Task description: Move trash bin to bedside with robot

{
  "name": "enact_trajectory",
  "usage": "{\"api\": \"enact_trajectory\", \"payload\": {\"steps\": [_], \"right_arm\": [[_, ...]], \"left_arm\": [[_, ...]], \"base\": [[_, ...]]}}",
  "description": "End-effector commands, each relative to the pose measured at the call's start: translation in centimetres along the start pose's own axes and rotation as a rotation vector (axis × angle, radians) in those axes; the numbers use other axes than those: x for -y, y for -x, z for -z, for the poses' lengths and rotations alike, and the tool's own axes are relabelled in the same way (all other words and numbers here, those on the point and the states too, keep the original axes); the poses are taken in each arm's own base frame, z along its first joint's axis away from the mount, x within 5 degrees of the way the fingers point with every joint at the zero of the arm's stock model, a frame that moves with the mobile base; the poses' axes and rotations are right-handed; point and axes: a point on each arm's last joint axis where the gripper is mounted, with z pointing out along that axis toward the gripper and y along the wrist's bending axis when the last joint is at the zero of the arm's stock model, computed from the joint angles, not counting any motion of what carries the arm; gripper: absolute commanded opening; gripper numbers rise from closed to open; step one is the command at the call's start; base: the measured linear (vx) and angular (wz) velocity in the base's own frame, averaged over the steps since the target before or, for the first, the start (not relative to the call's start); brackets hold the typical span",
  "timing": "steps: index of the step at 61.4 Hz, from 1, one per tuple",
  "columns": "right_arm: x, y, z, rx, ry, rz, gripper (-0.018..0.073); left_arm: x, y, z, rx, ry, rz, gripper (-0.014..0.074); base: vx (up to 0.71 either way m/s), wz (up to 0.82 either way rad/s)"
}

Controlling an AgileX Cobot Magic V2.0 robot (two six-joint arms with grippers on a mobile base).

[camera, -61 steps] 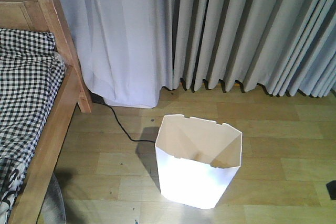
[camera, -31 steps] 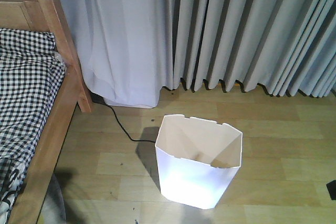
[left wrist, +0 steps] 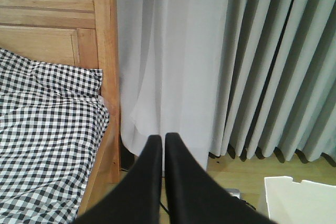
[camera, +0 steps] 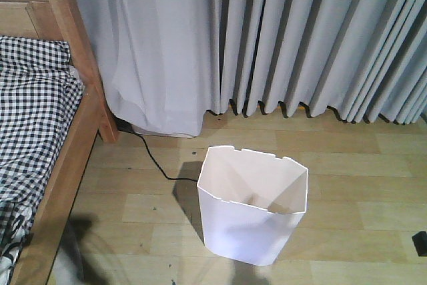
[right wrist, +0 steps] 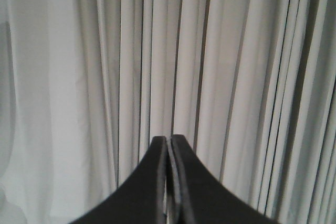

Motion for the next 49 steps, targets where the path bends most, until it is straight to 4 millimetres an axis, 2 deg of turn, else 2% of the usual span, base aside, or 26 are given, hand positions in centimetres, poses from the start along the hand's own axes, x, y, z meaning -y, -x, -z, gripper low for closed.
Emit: {"api": "enact_trajectory", "payload": {"steps": [1, 49], "right_arm": [[-0.03, 0.43, 0.09, 0.073, 0.0, 0.043, -0.0009], [-0.03, 0.42, 0.08, 0.072, 0.001, 0.015, -0.0009]], "left_arm": [[-0.01, 0.06, -0.05, 0.062, -0.004, 0.01, -0.0006], [-0.01, 0.06, -0.05, 0.062, -0.004, 0.01, -0.0006]], "base": [[0.0, 0.0], [0.0, 0.0]]}}
